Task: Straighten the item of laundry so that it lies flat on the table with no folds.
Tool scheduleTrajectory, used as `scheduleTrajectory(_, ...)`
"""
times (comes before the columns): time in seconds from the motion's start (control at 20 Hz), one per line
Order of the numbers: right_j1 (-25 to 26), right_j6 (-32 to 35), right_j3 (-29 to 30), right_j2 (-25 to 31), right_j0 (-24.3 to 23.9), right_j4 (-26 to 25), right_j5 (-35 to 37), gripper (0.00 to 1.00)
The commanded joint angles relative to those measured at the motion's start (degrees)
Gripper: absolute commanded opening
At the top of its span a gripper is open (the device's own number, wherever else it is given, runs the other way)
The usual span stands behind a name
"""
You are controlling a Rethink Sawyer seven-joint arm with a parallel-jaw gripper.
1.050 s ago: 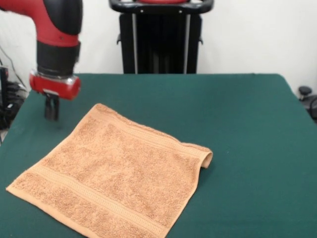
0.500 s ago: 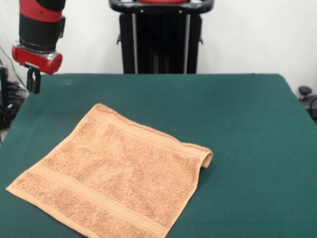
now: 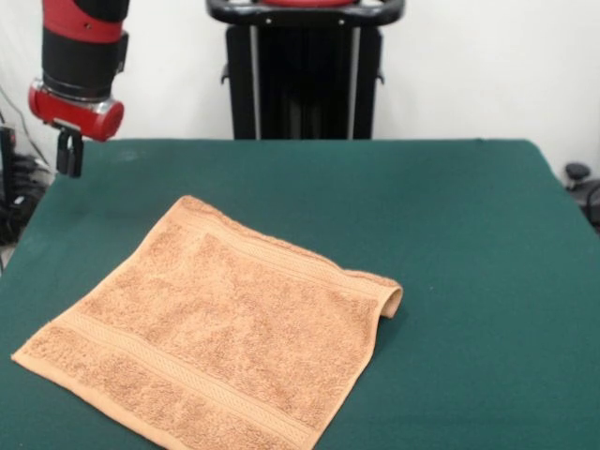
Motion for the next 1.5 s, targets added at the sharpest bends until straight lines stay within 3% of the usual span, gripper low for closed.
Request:
scheduleTrajectory(0.05,1.25,7.93,6.28,7.07,4.60,2.41,3.56,0.00)
scheduleTrajectory(0.65,1.27,14.00,6.31,7.61,12.93,11.41,3.05,0.00)
scheduleTrajectory(1.5,4.41,14.99,5.68,6.62,19.81,20.61,0.18,0.00)
